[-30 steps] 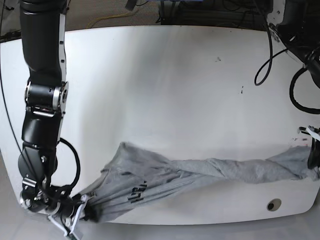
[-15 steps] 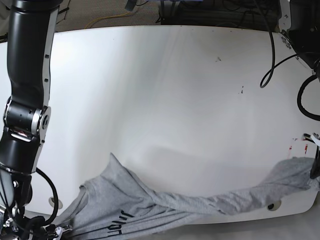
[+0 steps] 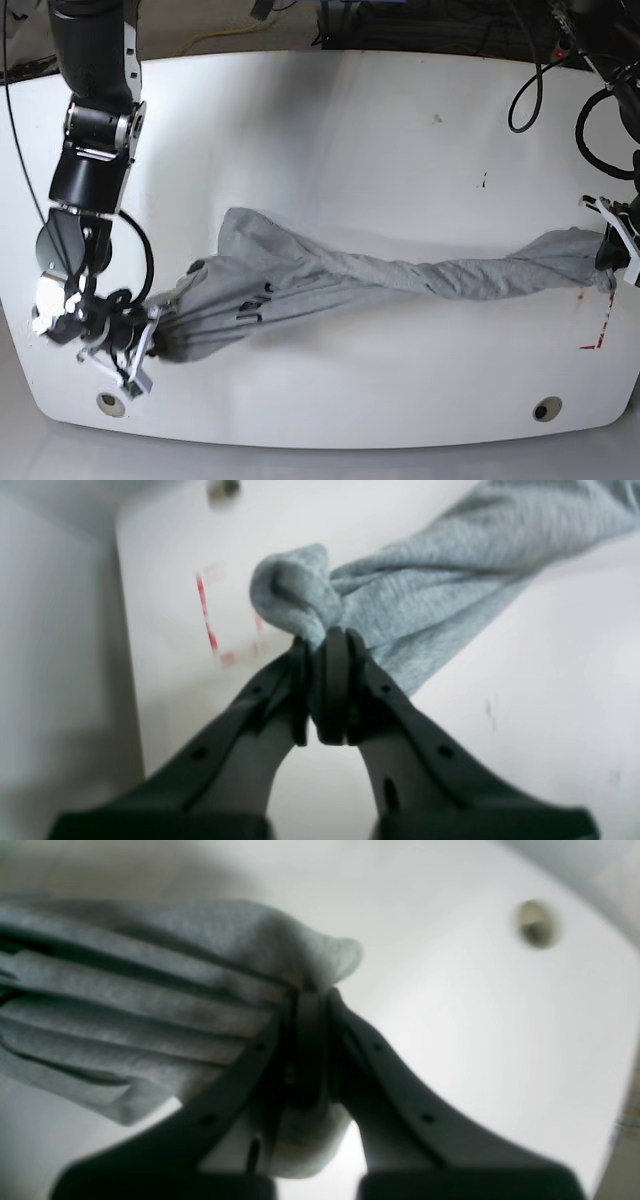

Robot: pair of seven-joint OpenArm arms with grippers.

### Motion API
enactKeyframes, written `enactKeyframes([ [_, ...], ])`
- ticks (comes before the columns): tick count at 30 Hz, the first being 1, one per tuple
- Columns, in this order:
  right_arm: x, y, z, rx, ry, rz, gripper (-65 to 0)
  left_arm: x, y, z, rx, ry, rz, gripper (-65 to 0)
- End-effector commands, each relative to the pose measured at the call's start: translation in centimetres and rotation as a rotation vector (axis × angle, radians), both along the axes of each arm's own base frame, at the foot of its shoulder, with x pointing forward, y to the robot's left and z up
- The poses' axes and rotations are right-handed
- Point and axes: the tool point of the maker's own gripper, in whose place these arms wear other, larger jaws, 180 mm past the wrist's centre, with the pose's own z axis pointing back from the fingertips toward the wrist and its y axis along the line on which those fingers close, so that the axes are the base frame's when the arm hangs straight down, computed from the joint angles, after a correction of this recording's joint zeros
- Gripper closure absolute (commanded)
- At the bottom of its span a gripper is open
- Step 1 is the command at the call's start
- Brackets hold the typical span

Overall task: Fold the T-shirt properly
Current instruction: 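Lift the shirt with both grippers, swing it down and back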

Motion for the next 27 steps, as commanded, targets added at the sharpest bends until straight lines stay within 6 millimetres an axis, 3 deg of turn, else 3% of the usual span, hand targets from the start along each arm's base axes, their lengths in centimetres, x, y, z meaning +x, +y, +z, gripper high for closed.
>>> enactKeyframes([
  [1, -1.8, -1.7, -0.9, -0.031, -0.004, -0.039, 0.0, -0.8, 0.3, -0.1, 0.014, -0.019, -0.008, -1.5],
  [5, -5.6, -1.0, -5.6, -0.004, 0.083, -0.047, 0.0, -2.8, -0.6, -2.6, -0.018, 0.016, -0.044, -1.5],
  [11, -10.1, -0.7, -9.5, 0.006, 0.162, -0.058, 0.0, -5.0, -1.0, -5.0, -0.051, 0.066, -0.057, -1.5],
  [16, -12.3, 0.3, -11.0, 0.011, 0.195, -0.045, 0.0, -5.8, 0.1, -7.3, -0.091, 0.131, -0.016, -1.4],
  [19, -13.2, 0.4, -11.6, 0.009, 0.212, -0.042, 0.0, -6.0, 0.3, -7.6, -0.095, 0.141, -0.009, -1.3],
  [24, -13.5, 0.6, -12.0, 0.017, 0.213, -0.041, 0.0, -6.2, 0.3, -8.0, -0.100, 0.149, -0.005, -1.3],
  [27, -14.2, 1.3, -12.8, 0.033, 0.228, -0.038, 0.0, -6.6, 0.4, -9.3, -0.141, 0.175, 0.021, -1.3],
])
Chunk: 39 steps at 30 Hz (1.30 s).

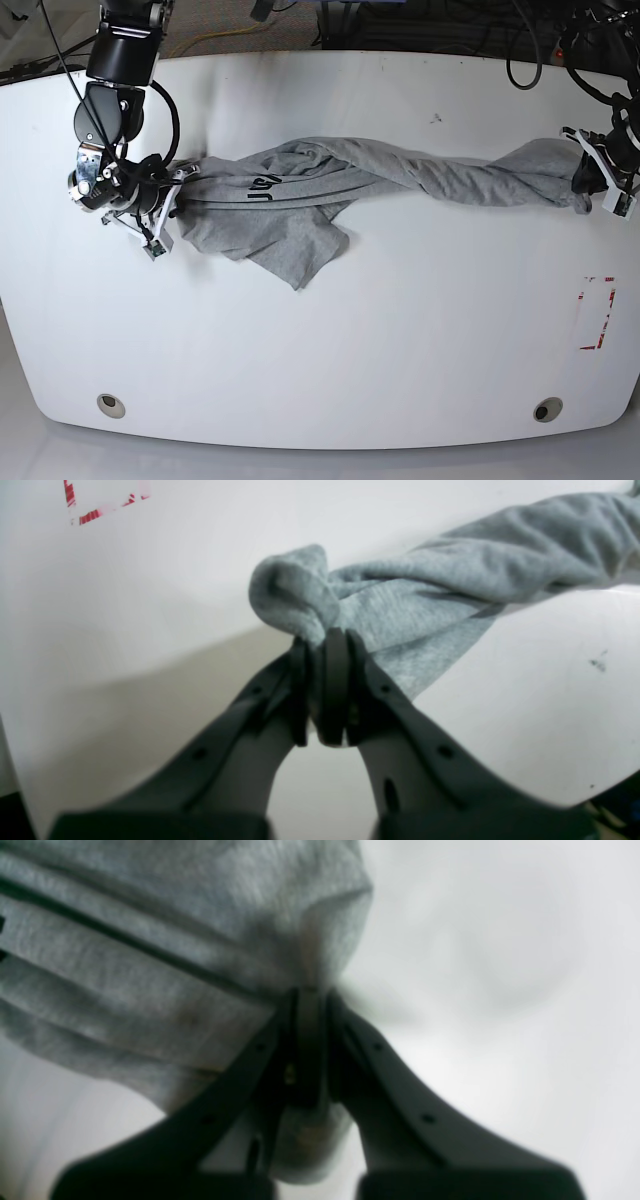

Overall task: Fold the T-shirt properly
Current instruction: 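Lift the shirt with both grippers, swing it down and back, then open the left gripper, releasing the sleeve, and drag shirt with right gripper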

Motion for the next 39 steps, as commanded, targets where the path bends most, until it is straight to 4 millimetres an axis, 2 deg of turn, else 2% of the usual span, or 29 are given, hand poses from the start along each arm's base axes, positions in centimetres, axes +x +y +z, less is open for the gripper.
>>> enactKeyframes([
  [1, 0.8, 0.0, 1.0, 0.007, -0.046, -0.002, 0.0, 0.2, 0.6, -0.1, -0.018, -0.007, 0.025, -1.3],
  [4, 0.8, 0.1, 1.0, 0.009, -0.046, -0.001, 0.0, 0.0, 0.8, -0.7, -0.031, 0.008, 0.037, -1.3],
  [7, 0.7, 0.2, 0.9, 0.011, -0.044, -0.001, -3.0, -0.1, 0.8, -0.7, -0.031, 0.009, 0.038, -1.1],
  [25, 1.0, 0.4, 1.3, 0.020, -0.056, 0.000, -3.8, 0.0, 0.7, -0.8, -0.035, 0.009, 0.038, -1.0],
  [30, 1.0, 0.4, 1.3, 0.020, -0.056, 0.000, -20.0, -0.1, -0.5, -1.5, -0.061, 0.018, 0.024, -1.0],
  [31, 1.1, 0.4, 1.3, 0.021, -0.057, 0.000, -21.2, -0.1, -0.5, -1.5, -0.061, 0.018, 0.024, -1.0],
  [33, 1.1, 0.5, 1.2, 0.026, -0.060, -0.002, -17.8, -0.1, -0.5, -1.5, -0.062, 0.018, 0.025, -1.0],
  [36, 1.4, 1.0, 1.2, 0.037, -0.074, 0.000, -1.7, -0.1, -0.8, -1.6, -0.064, 0.021, 0.016, -1.0],
  [39, 1.9, 0.9, 0.8, 0.028, -0.059, -0.004, 0.0, -0.1, -1.3, -1.8, -0.067, 0.027, 0.002, -1.0],
])
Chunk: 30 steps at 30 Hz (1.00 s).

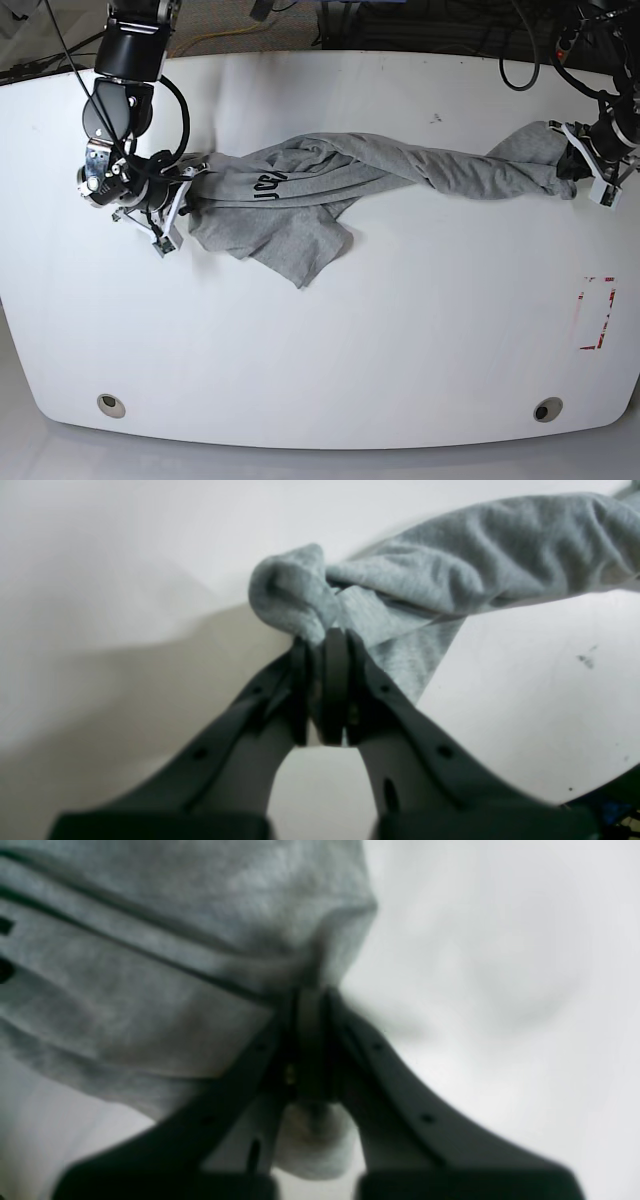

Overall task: Fold the T-shirt properly
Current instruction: 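Open the left gripper, releasing the sleeve, and drag shirt with right gripper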

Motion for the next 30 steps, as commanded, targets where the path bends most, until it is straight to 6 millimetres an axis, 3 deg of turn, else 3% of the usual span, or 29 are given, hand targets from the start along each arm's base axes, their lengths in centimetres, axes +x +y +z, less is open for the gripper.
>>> enactKeyframes([
  [1, 1.9, -0.8, 1.1, -0.013, -0.041, -0.012, 0.0, 0.9, 0.0, 1.4, 0.009, -0.047, -0.017, -1.0],
  [5, 2.8, -0.9, 1.6, -0.010, -0.054, -0.016, 0.0, 0.9, 0.1, 1.5, 0.009, -0.051, -0.017, -1.0],
  [11, 5.7, -1.1, 5.9, -0.060, -0.163, -0.001, 0.0, 1.8, 0.1, 2.2, 0.013, -0.075, -0.018, -2.5],
  [14, 7.1, -1.7, 7.7, -0.083, -0.184, -0.008, 0.0, 1.9, 0.1, 2.4, 0.018, -0.079, -0.023, -10.0],
  [18, 9.4, -1.9, 10.6, -0.093, -0.248, -0.010, 0.0, 2.5, -0.9, 4.3, 0.049, -0.132, -0.061, -22.1],
  [24, 13.2, -3.0, 17.1, -0.121, -0.391, -0.022, 0.0, 3.8, -2.4, 7.1, 0.093, -0.211, -0.113, -45.1],
  [30, 16.6, -1.9, 24.1, -0.191, -0.528, 0.044, 0.0, 5.0, -1.0, 9.3, 0.137, -0.246, -0.072, -45.3],
])
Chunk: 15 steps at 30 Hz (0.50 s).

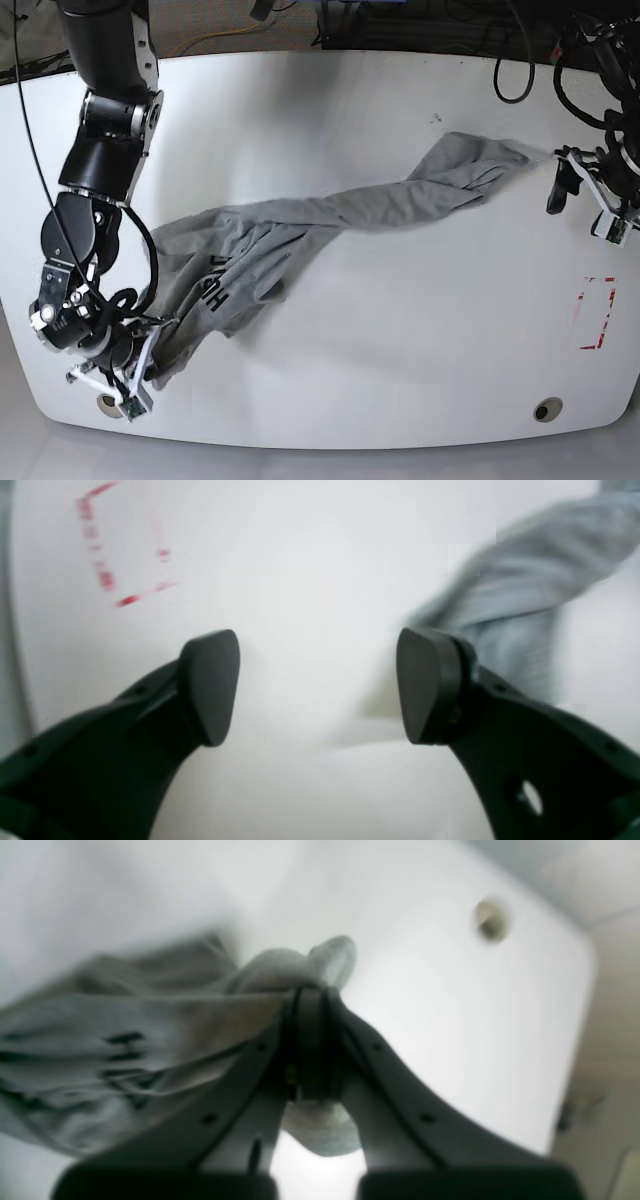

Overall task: Fold the T-shirt properly
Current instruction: 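Open the left gripper, releasing the sleeve, and drag shirt with right gripper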

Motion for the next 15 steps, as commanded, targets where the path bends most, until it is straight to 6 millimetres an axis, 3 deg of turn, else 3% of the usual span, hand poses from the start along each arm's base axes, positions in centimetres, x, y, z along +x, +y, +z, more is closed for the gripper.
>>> enactKeyframes([
  [1, 2.0, 0.1, 6.0, -0.044, -0.134, 0.031, 0.0, 1.1, 0.6, 2.2, 0.023, -0.059, 0.005, -45.3],
  [12, 5.0, 4.3, 22.2, -0.188, -0.424, 0.134, 0.0, 1.2, 0.7, 2.1, 0.023, -0.057, 0.008, -45.3],
  [15, 5.8, 4.3, 26.4, -0.201, -0.450, 0.127, 0.0, 0.7, 0.7, 1.5, 0.023, -0.037, 0.007, -45.1],
])
